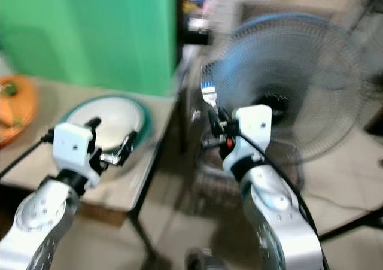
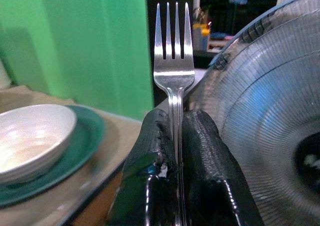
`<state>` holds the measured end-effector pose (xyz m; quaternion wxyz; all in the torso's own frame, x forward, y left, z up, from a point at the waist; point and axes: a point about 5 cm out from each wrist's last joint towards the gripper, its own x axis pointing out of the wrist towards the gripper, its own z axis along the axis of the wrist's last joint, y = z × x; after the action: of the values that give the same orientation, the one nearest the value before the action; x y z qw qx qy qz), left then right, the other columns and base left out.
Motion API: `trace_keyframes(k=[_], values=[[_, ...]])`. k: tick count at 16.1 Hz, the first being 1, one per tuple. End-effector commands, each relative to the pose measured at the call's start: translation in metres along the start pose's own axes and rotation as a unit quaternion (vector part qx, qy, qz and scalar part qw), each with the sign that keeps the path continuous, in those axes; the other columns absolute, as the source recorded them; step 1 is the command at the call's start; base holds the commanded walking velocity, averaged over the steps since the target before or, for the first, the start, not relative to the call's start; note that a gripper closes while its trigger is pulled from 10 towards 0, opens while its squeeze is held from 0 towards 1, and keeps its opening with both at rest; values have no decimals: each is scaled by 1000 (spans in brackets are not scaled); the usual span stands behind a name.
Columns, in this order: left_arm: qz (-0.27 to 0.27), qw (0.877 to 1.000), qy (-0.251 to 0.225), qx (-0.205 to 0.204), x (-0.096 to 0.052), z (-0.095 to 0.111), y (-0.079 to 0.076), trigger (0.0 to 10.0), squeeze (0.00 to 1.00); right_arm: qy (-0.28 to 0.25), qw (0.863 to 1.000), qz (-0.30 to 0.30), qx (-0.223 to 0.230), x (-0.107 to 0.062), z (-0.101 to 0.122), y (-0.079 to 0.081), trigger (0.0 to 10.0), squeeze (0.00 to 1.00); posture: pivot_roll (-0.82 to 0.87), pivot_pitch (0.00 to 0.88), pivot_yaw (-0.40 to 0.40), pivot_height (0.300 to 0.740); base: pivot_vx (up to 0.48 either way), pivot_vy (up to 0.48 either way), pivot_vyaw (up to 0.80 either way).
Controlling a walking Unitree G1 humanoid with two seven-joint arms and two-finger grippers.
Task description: Setting the table
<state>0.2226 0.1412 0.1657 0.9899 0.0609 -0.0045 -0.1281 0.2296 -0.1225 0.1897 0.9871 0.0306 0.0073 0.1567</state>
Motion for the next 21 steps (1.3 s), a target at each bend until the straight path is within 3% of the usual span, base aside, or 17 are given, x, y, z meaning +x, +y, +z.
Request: trace_keyframes(k=[1, 6, 10, 12, 14, 17, 19, 20, 21], values=[[16, 1000, 1, -3, -1, 2, 3, 10000, 0, -1, 1000, 6, -4, 3, 0, 1, 10000, 0, 78, 0, -17, 740, 0, 0, -800], [38, 999, 4, -10, -5, 2, 6, 10000, 0, -2, 1000, 20, -15, 11, -1, 3, 10000, 0, 97, 0, -31, 740, 0, 0, -800], [37, 999, 16, 2, -5, -4, 7, 10000, 0, 20, 998, -35, -48, 9, -10, -7, 10000, 0, 78, 0, -11, 740, 0, 0, -800], [51, 999, 11, 0, -2, -2, 7, 10000, 0, 23, 998, -48, -37, 6, -10, -11, 10000, 0, 71, 0, -9, 740, 0, 0, -800], [86, 996, -14, -28, 1, -1, 8, 10000, 0, -2, 993, -118, -18, 8, -8, -20, 10000, 0, 71, 0, -6, 740, 0, 0, -800], [101, 994, -24, -33, 3, -1, 8, 10000, 0, -16, 991, -130, -3, 9, -7, -22, 10000, 0, 65, 0, -2, 740, 0, 0, -800], [116, 992, -38, -28, 5, 2, 16, 10000, 0, -20, 989, -145, 6, 7, -9, -27, 10000, 0, 60, 0, 5, 740, 0, 0, -800], [125, 991, -34, -11, 9, 0, 23, 10000, 0, -16, 986, -164, 33, 2, -15, -31, 10000, 0, 44, 0, 28, 740, 0, 0, -800], [110, 994, -25, 0, 12, -2, 23, 10000, 0, -13, 983, -178, 29, -2, -17, -34, 10000, 0, 36, 0, 38, 740, 0, 0, -800]])
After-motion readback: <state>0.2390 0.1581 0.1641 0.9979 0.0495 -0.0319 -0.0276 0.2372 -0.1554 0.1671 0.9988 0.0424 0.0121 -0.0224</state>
